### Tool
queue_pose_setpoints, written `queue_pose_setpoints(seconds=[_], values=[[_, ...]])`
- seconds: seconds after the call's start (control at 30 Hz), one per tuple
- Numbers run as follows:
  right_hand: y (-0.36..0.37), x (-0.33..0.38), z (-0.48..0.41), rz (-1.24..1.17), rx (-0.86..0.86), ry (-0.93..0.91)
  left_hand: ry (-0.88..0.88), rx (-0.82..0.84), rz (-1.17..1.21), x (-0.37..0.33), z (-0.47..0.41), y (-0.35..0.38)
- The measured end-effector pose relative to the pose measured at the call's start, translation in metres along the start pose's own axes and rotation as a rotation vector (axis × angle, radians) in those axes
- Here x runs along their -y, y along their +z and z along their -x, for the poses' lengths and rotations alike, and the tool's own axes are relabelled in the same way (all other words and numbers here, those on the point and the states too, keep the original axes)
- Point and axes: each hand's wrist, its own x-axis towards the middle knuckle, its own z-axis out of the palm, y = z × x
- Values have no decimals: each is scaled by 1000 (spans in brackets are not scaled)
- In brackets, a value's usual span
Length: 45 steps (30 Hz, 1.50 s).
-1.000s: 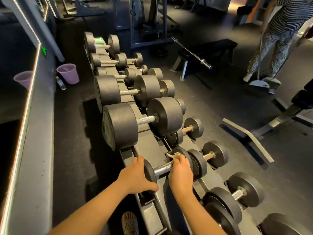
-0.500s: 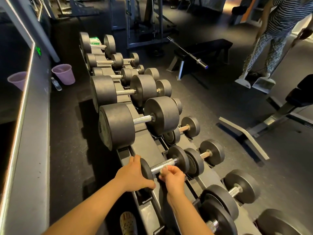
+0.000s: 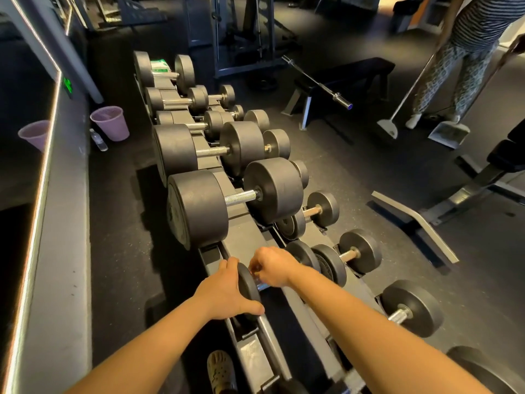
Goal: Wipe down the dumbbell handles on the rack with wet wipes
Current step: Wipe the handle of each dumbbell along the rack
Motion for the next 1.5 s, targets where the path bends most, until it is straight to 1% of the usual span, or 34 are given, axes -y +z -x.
queue_pose_setpoints(seconds=[0.07, 0.1, 0.13, 0.17, 0.2, 0.27, 0.33, 0.43, 0.5, 0.53, 0.57, 0.6, 0.63, 0.67, 0.73, 0.77, 0.8, 0.83, 0.87, 0.93, 1.0, 1.07, 1.17, 1.2, 1.27, 1.37, 1.43, 1.5], values=[[-3, -6, -18, 94, 132, 96, 6, -9, -4, -1, 2, 2], [-4, -8, -23, 73, 207, 125, 7, -14, 4, -1, 3, 2], [-4, -11, -27, 11, 272, 142, 5, -14, 11, -1, 3, 2], [-2, -13, -27, -83, 304, 147, 3, -8, 11, 0, 3, 2], [-1, -12, -24, -187, 295, 141, 4, -4, 5, 0, 3, 2], [8, -9, -11, -400, 180, 111, 13, -5, -9, 0, 2, 2], [22, -6, 4, -504, -16, 79, 18, -11, -11, 1, 1, 3], [46, 1, 34, -488, -293, 19, 14, -12, 15, 1, 2, 4], [61, 3, 51, -391, -435, -48, 13, -17, 23, 1, 2, 4], [66, 5, 57, -345, -488, -51, 7, -12, 22, 1, 2, 4], [72, 5, 60, -352, -538, -9, 3, -7, 18, 2, 1, 4], [78, 6, 62, -434, -594, 82, -1, -4, 16, 2, 0, 4], [83, 8, 62, -603, -656, 228, -2, 0, 17, 2, 0, 4], [87, 8, 58, -826, -712, 410, -2, 4, 19, 3, 0, 3], [91, 7, 46, -1349, -797, 782, 3, 23, 27, 4, -1, 3], [90, 7, 38, -1583, -819, 914, 3, 31, 32, 4, -2, 3], [88, 10, 31, -1798, -811, 971, 2, 30, 38, 4, -1, 3], [84, 16, 25, -1950, -782, 983, -3, 26, 42, 4, -1, 3], [79, 26, 23, -2011, -743, 991, -8, 21, 46, 4, -1, 3], [72, 39, 25, -1987, -689, 1015, -20, 24, 53, 5, -2, 3], [64, 33, 33, -2012, -669, 991, -17, 27, 56, 5, -3, 4], [55, 14, 39, -2051, -755, 994, -7, 26, 46, 6, -3, 3], [49, -5, 36, -2093, -957, 1068, -2, 42, 27, 5, -3, 2], [49, -4, 33, -2101, -987, 1088, 0, 40, 26, 4, -3, 2], [48, 5, 28, -2137, -1006, 1039, -2, 32, 15, 3, -3, 2], [53, 19, 29, -2098, -936, 967, -5, 33, 1, 3, -3, 0], [57, 28, 34, -1985, -822, 986, 0, 39, 5, 3, -3, -1], [63, 31, 33, -1820, -761, 1044, 4, 42, 10, 3, -2, -3]])
